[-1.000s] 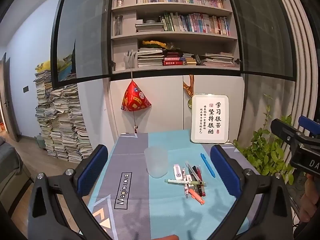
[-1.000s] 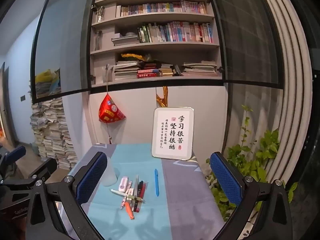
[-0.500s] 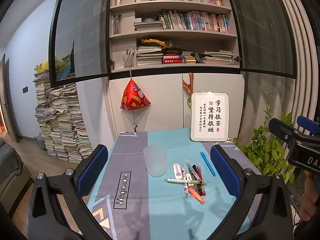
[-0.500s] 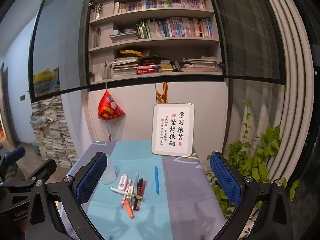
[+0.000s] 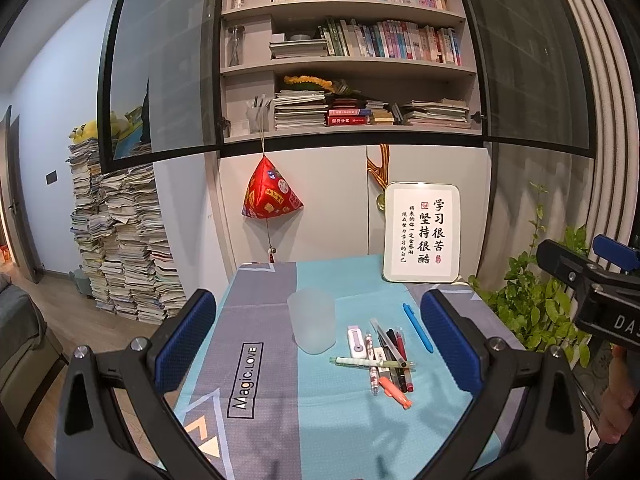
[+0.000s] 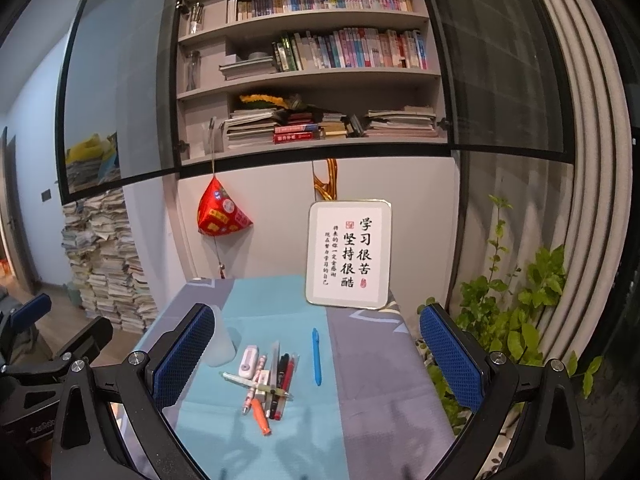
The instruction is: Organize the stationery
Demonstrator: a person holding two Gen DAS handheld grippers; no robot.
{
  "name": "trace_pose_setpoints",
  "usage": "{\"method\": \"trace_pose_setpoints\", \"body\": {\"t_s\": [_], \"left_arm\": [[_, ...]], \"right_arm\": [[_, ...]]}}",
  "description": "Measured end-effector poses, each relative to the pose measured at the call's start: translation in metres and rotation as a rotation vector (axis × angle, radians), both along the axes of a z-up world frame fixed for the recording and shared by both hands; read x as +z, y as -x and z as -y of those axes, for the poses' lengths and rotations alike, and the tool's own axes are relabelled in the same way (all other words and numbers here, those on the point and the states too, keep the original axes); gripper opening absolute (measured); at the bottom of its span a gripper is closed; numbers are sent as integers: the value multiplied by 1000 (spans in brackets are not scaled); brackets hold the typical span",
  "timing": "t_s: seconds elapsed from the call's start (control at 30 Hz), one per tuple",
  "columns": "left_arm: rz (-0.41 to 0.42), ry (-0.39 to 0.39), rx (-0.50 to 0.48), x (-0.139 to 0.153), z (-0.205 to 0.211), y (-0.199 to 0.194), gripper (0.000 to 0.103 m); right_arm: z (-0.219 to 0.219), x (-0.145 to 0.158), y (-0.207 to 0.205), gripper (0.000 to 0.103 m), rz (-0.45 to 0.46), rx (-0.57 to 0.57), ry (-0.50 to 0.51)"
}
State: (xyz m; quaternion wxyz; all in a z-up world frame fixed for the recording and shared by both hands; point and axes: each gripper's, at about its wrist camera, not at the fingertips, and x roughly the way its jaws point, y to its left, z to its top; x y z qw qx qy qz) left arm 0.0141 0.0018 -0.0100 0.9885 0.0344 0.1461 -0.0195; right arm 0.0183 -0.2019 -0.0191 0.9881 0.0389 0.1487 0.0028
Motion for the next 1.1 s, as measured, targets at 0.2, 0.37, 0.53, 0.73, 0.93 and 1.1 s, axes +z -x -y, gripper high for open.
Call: {"method": "trace_pose_setpoints", "body": {"t_s": [0.2,0.37,0.53,0.73,0.93,1.1], "left_arm": [[-4,5,3,-1,-1,-5,102],[-11,4,-1,-3,-1,-7,102],[-18,4,-3,-5,0,-9,102],[-22,8,2,-6,0,-9,102],[-17,2,2,-7,0,-9,102],[-24,-1,-3,-8,0,-12,102]], "right_arm": [[-4,1,-4,103,-5,5,14],[-4,1,-6,103,-6,4,13],[-5,0,-9,103,-18,6,12],[-4,-1,-13,103,-21,12,14],[-4,-4,-13,103,-22,8,12],[-4,-7,-14,102,-23,12,10]]}}
